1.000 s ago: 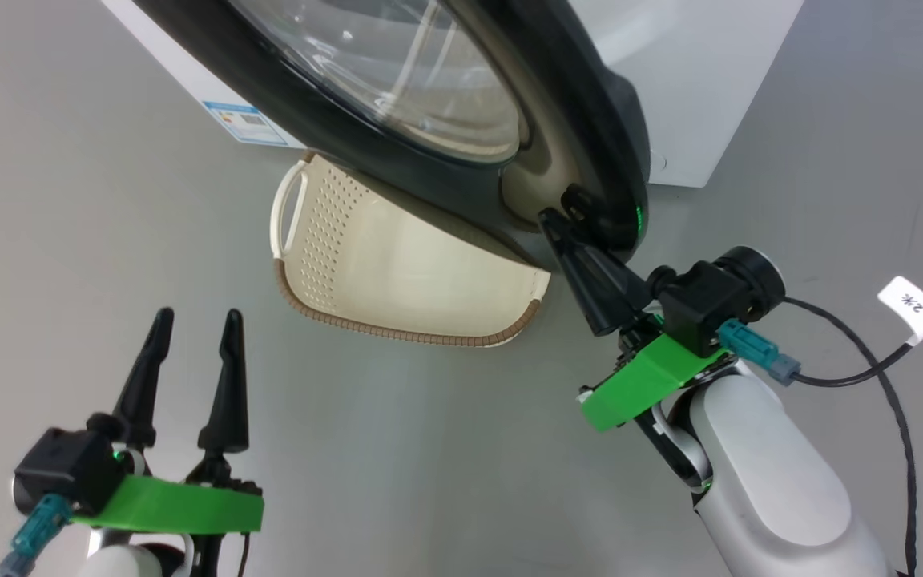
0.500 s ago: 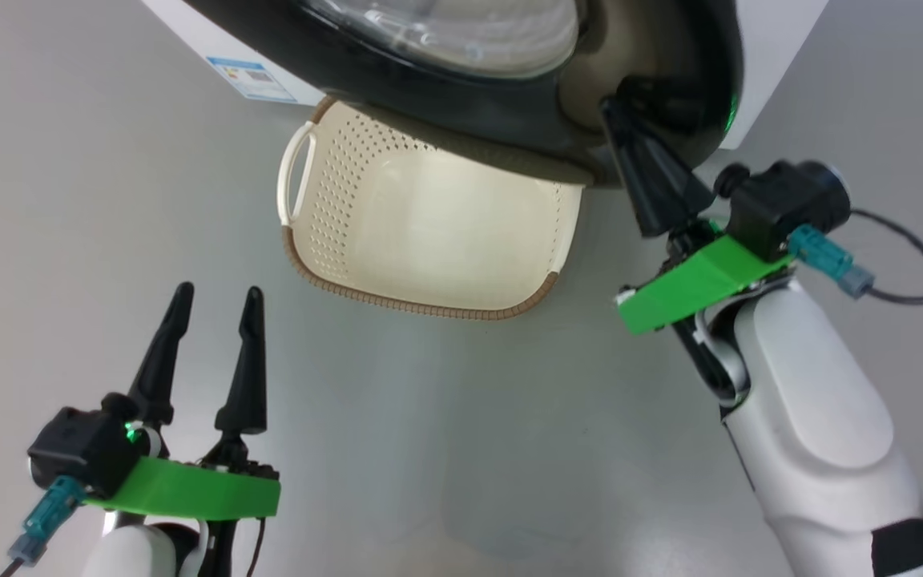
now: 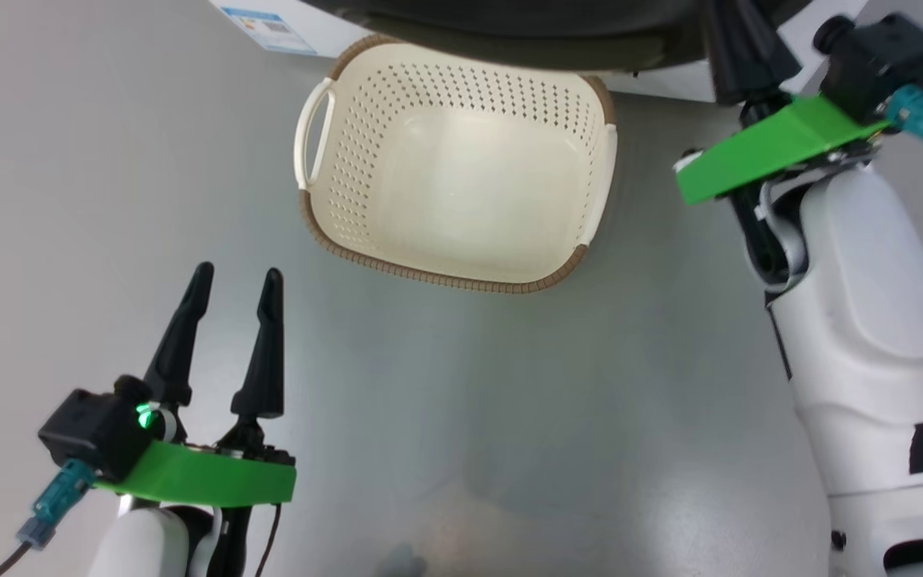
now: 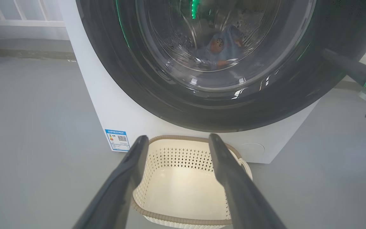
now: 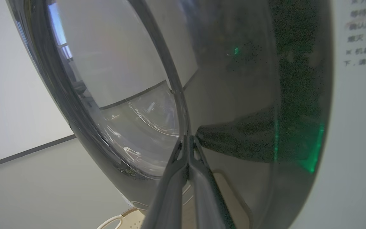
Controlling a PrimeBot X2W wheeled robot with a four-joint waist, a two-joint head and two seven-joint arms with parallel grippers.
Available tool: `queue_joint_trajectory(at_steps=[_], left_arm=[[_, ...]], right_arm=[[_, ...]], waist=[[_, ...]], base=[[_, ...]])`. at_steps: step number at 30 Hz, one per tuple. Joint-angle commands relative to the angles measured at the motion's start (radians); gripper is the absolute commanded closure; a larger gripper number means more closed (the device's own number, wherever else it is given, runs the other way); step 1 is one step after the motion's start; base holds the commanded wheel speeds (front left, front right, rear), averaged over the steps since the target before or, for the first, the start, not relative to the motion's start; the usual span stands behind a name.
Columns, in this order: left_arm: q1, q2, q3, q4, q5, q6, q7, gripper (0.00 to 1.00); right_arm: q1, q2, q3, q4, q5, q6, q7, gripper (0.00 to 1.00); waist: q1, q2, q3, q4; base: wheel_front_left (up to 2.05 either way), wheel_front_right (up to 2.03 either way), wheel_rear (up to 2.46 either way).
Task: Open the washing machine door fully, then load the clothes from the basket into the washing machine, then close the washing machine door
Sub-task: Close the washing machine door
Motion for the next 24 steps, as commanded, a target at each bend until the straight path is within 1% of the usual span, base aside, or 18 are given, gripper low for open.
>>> queue_joint_trajectory(at_steps=[1,6,10,12,18,24], left_arm=[[-0.022,0.019,0.028,-0.024,-0.008,-0.002,-0.006,0.00],[-0.041,0.018,0.002,-0.021,-0.020,-0.002,-0.006,0.00],[-0.048,0.018,-0.008,-0.020,-0.024,-0.002,-0.006,0.00],[-0.051,0.017,-0.009,-0.019,-0.025,-0.002,-0.006,0.00],[-0.055,0.017,-0.010,-0.016,-0.025,-0.002,-0.006,0.00],[-0.055,0.017,-0.001,-0.015,-0.022,-0.002,-0.006,0.00]], right_arm=[[-0.035,0.022,-0.012,-0.008,-0.019,0.000,-0.005,1.00],[-0.105,0.022,-0.077,0.040,-0.030,0.000,-0.005,1.00],[-0.150,0.022,-0.102,0.072,-0.058,0.000,-0.005,1.00],[-0.166,0.022,-0.103,0.083,-0.073,0.000,-0.005,1.00],[-0.188,0.022,-0.090,0.097,-0.062,0.000,-0.005,1.00],[-0.149,0.022,-0.039,0.099,-0.026,0.000,-0.005,1.00]], waist=[[0.0000,0.0000,0.021,0.010],[0.0000,0.0000,0.046,0.021],[0.0000,0.0000,0.056,0.028],[0.0000,0.0000,0.058,0.029],[0.0000,0.0000,0.053,0.023],[0.0000,0.0000,0.029,0.000]], base=[[0.00,0.00,0.00],[0.00,0.00,0.00],[0.00,0.00,0.00],[0.00,0.00,0.00],[0.00,0.00,0.00],[0.00,0.00,0.00]])
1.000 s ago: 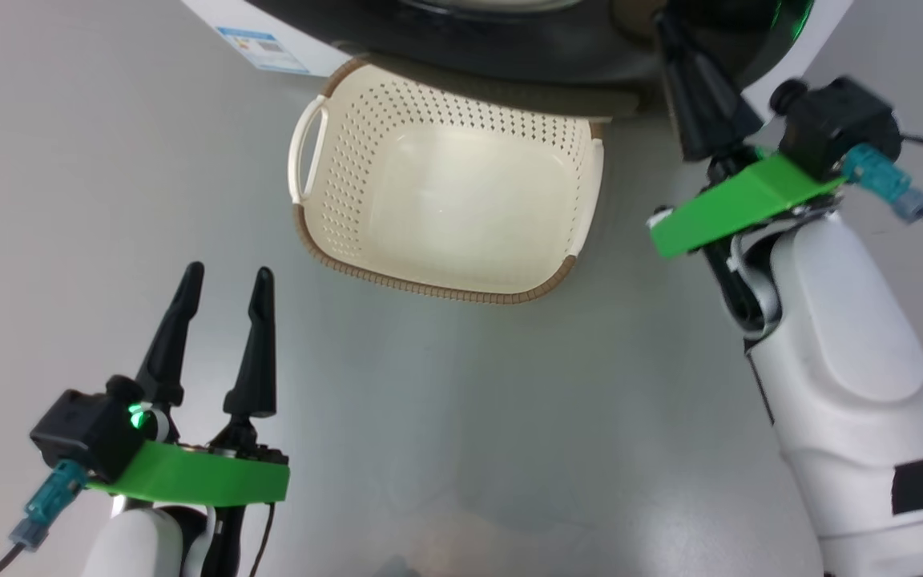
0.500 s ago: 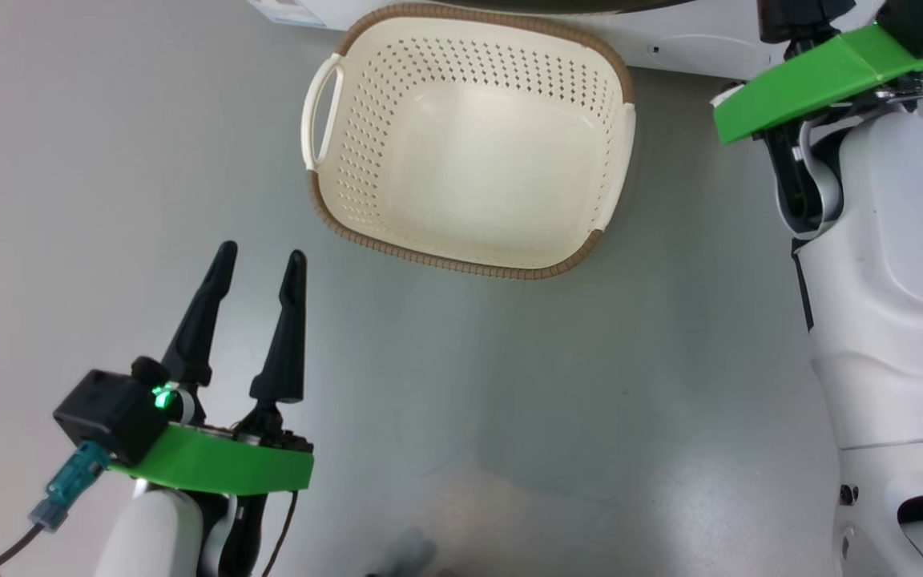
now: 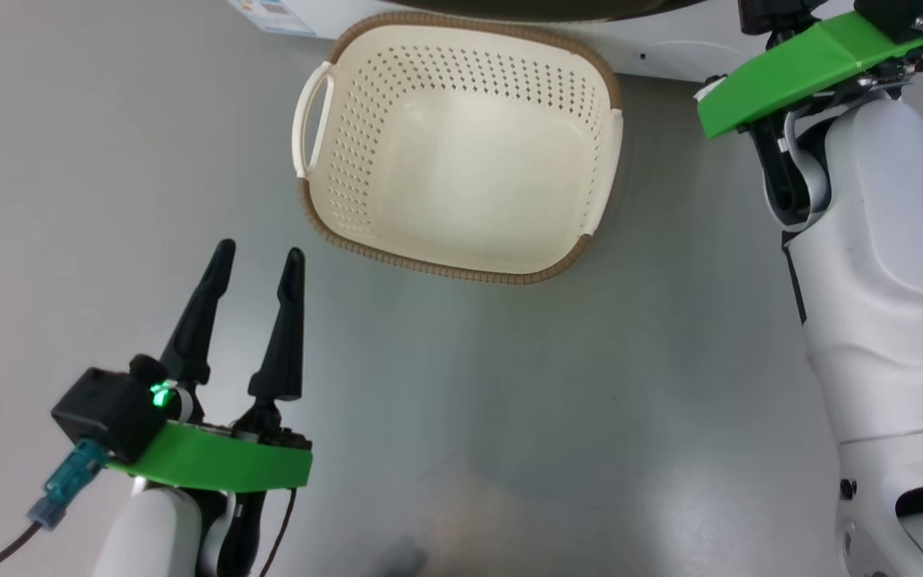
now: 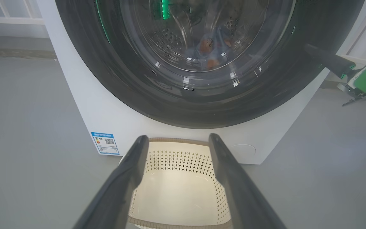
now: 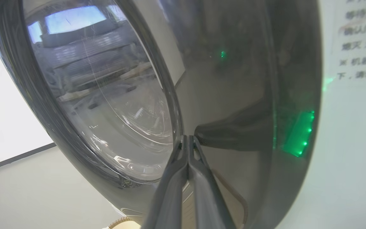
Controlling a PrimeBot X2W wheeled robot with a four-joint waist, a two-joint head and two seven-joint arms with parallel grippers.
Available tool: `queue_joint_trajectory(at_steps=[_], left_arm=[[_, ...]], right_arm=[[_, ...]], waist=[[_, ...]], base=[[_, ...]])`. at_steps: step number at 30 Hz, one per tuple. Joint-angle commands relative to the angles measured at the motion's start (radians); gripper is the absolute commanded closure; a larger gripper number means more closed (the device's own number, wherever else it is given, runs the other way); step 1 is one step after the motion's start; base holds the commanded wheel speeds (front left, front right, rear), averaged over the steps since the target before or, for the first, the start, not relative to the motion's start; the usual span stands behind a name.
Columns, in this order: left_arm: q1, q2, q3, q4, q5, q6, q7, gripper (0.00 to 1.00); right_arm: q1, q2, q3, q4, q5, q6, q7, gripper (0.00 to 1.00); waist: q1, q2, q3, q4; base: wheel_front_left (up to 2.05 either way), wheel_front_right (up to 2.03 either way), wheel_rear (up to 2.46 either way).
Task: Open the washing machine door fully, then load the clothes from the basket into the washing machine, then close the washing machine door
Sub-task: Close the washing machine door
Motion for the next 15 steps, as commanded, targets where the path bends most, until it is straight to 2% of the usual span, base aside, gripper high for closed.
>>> queue_joint_trajectory(at_steps=[1,15], left_arm=[[-0.009,0.023,0.040,-0.018,-0.004,-0.002,-0.006,0.00],[0.015,0.052,0.092,-0.021,0.014,-0.002,-0.006,0.00]], right_arm=[[0.019,0.024,0.025,-0.027,0.014,-0.004,-0.005,1.00],[0.251,0.024,0.135,-0.123,0.127,-0.004,-0.005,1.00]], waist=[[0.0000,0.0000,-0.015,-0.013],[0.0000,0.0000,-0.107,-0.115]], base=[[0.00,0.00,0.00],[0.00,0.00,0.00]])
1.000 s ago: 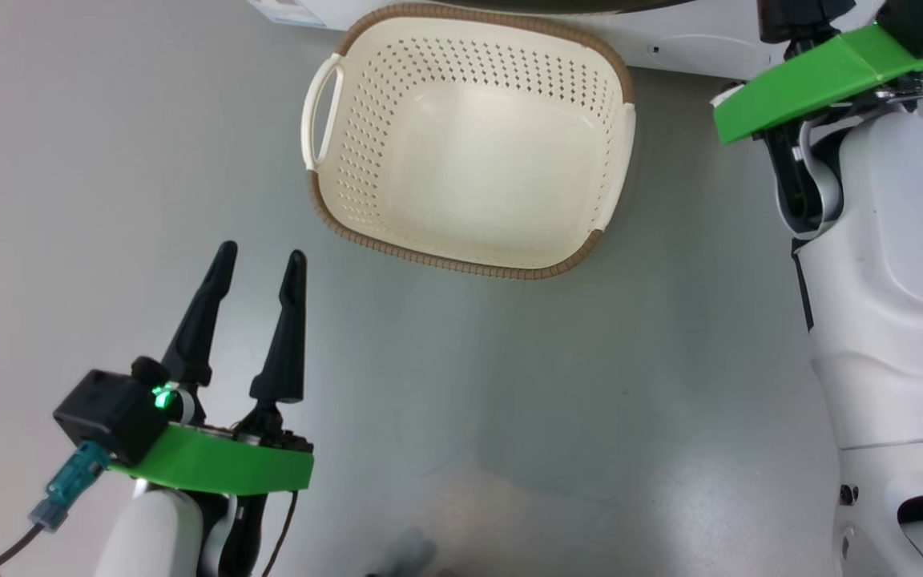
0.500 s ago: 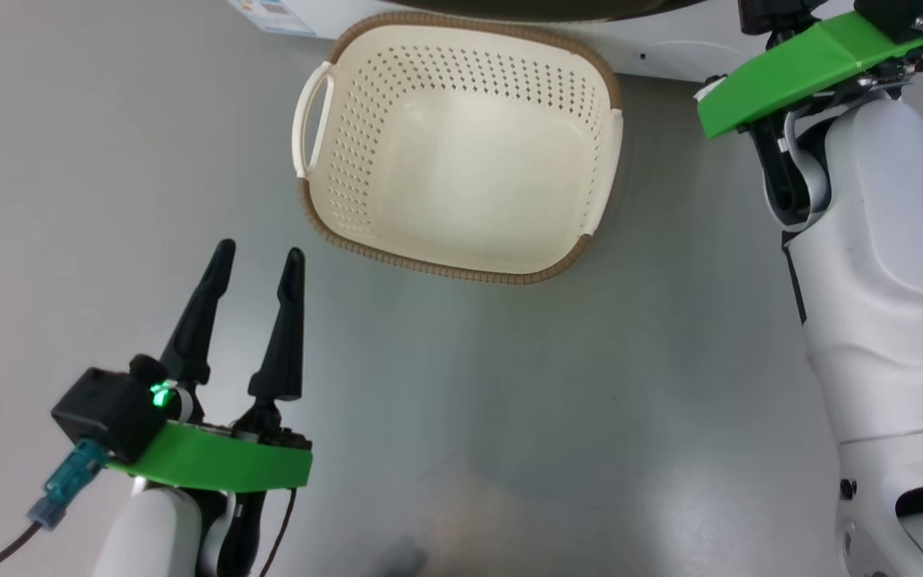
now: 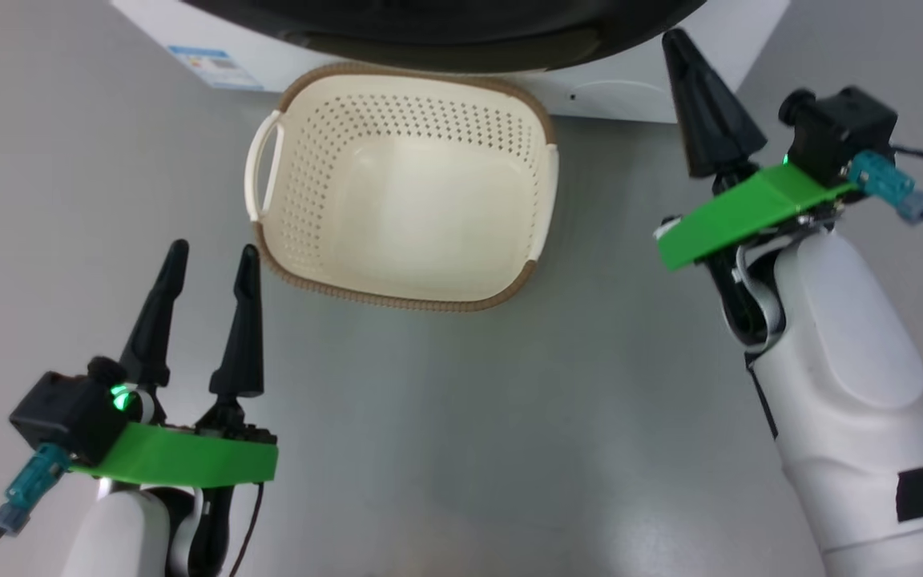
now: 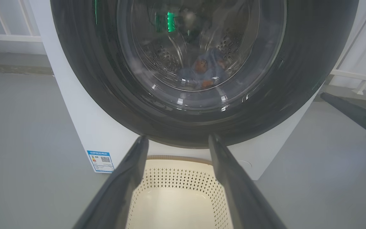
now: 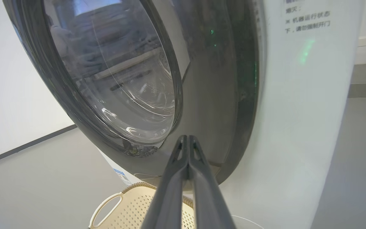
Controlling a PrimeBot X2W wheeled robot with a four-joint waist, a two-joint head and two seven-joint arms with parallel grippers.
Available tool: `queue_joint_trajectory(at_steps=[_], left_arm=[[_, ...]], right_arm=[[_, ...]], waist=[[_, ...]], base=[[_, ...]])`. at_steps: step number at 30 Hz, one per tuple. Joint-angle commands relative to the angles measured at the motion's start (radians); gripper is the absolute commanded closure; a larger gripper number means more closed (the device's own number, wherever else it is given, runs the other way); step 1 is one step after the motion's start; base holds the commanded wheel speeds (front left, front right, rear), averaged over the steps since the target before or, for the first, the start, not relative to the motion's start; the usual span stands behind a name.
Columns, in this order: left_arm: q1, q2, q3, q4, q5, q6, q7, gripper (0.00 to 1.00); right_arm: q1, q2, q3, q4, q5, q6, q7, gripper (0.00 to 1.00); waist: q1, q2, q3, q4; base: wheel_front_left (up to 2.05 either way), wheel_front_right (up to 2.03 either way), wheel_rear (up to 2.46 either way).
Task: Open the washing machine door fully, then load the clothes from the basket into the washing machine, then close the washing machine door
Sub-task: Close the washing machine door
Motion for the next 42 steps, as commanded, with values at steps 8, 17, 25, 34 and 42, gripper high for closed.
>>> queue_joint_trajectory(at_steps=[8,17,25,34,42], left_arm=[[0.033,0.061,0.061,-0.006,0.015,-0.002,-0.006,0.00],[0.092,0.075,0.110,0.007,0.031,-0.002,-0.006,0.00],[0.142,0.075,0.158,0.021,0.051,-0.002,-0.006,0.00],[0.225,0.062,0.214,0.030,0.082,-0.002,-0.006,0.00],[0.288,0.036,0.262,0.044,0.099,-0.002,-0.006,0.00]], right_arm=[[0.164,0.034,0.001,-0.089,0.039,-0.002,-0.005,1.00],[0.314,0.034,0.002,-0.168,0.043,-0.002,-0.005,1.00],[0.402,0.034,0.021,-0.205,0.066,-0.002,-0.005,0.98],[0.494,0.034,0.047,-0.222,0.053,-0.002,-0.005,0.16],[0.554,0.034,0.035,-0.232,0.021,-0.002,-0.005,0.00]], waist=[[0.0000,0.0000,-0.108,-0.105],[0.0000,0.0000,-0.207,-0.189],[0.0000,0.0000,-0.282,-0.246],[0.0000,0.0000,-0.379,-0.311],[0.0000,0.0000,-0.445,-0.349]], base=[[0.00,0.00,0.00],[0.00,0.00,0.00],[0.00,0.00,0.00],[0.00,0.00,0.00],[0.00,0.00,0.00]])
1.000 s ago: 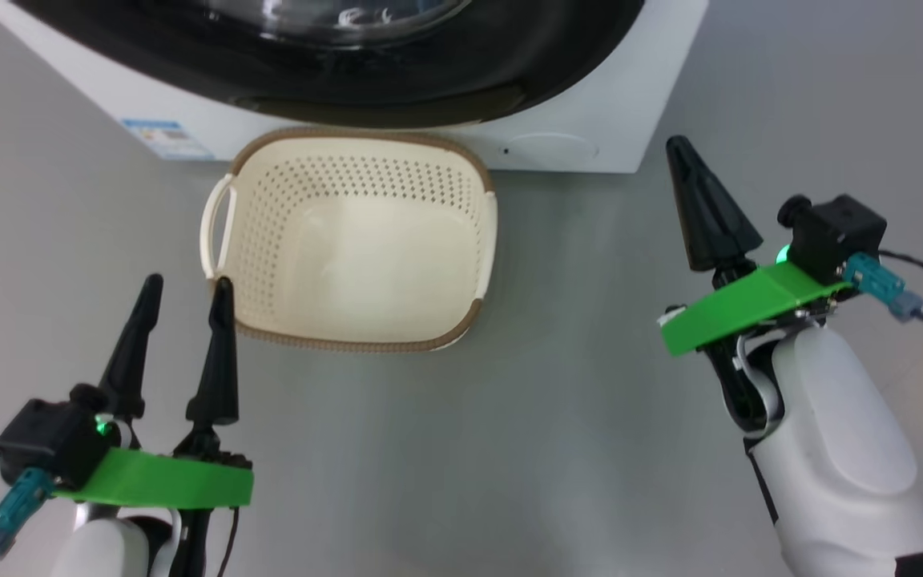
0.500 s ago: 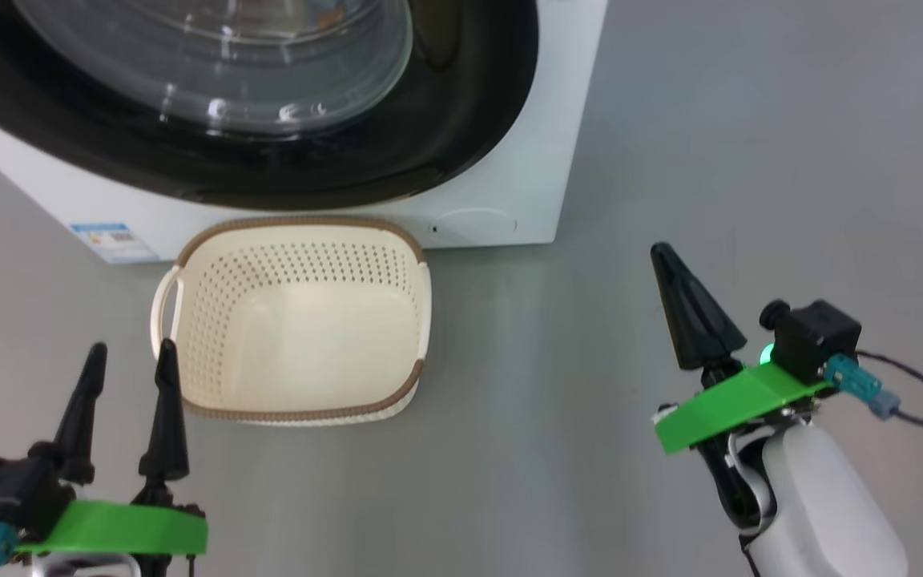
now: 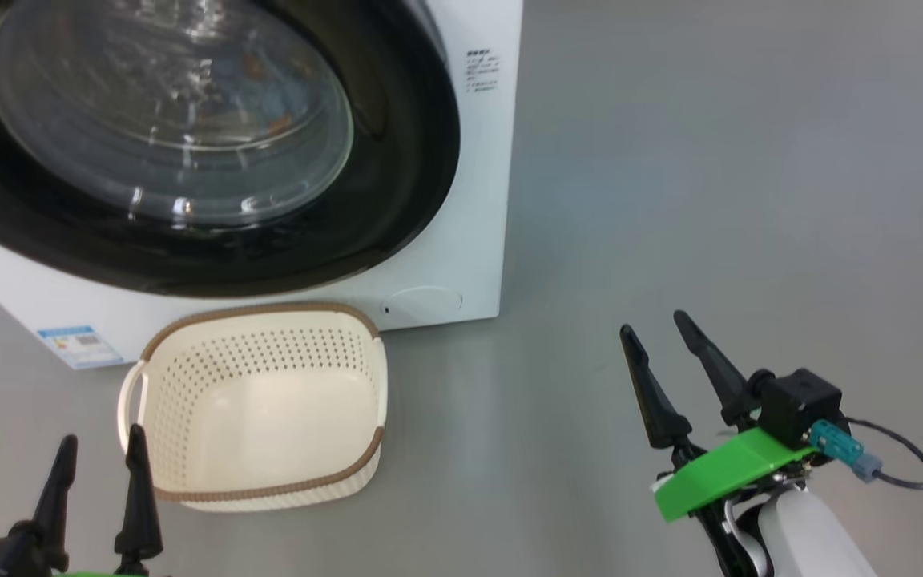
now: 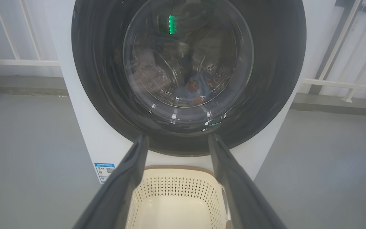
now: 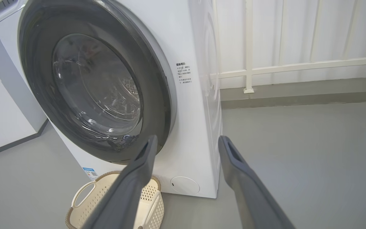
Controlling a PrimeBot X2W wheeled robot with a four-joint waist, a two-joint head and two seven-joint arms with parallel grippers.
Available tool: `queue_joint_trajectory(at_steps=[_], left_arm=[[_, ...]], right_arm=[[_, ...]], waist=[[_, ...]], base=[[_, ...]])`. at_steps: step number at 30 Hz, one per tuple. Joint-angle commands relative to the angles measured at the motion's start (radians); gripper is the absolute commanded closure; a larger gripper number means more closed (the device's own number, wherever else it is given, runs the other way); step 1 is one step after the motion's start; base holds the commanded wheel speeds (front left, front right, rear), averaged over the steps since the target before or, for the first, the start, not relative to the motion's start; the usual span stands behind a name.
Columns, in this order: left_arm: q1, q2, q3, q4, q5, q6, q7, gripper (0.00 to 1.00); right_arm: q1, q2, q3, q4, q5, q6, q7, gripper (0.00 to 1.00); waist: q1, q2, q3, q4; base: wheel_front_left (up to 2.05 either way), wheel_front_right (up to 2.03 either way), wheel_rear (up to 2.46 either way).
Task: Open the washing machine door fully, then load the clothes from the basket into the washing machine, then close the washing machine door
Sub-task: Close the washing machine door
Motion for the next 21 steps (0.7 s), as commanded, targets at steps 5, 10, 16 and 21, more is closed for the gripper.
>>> queue_joint_trajectory(at_steps=[5,10,16,21], left_arm=[[0.021,0.005,0.047,-0.018,0.021,-0.002,-0.006,0.00],[0.039,-0.001,0.067,-0.016,0.043,-0.002,-0.006,0.00],[0.069,-0.011,0.092,-0.010,0.074,0.017,-0.006,0.00],[0.085,-0.016,0.092,-0.010,0.078,0.022,-0.006,0.00]], right_arm=[[0.062,0.013,0.002,-0.053,-0.029,-0.001,-0.005,0.00],[0.104,0.013,-0.041,-0.089,-0.057,-0.001,-0.005,0.00],[0.151,0.013,-0.059,-0.099,-0.065,-0.001,-0.005,0.00],[0.166,0.013,-0.062,-0.097,-0.062,-0.001,-0.005,0.00]], waist=[[0.0000,-0.0001,-0.058,-0.044],[0.0000,-0.0001,-0.072,-0.047],[0.0000,-0.0001,-0.097,-0.046],[0.0000,-0.0001,-0.109,-0.043]], base=[[0.00,0.00,0.00],[0.00,0.00,0.00],[0.00,0.00,0.00],[0.00,0.00,0.00]])
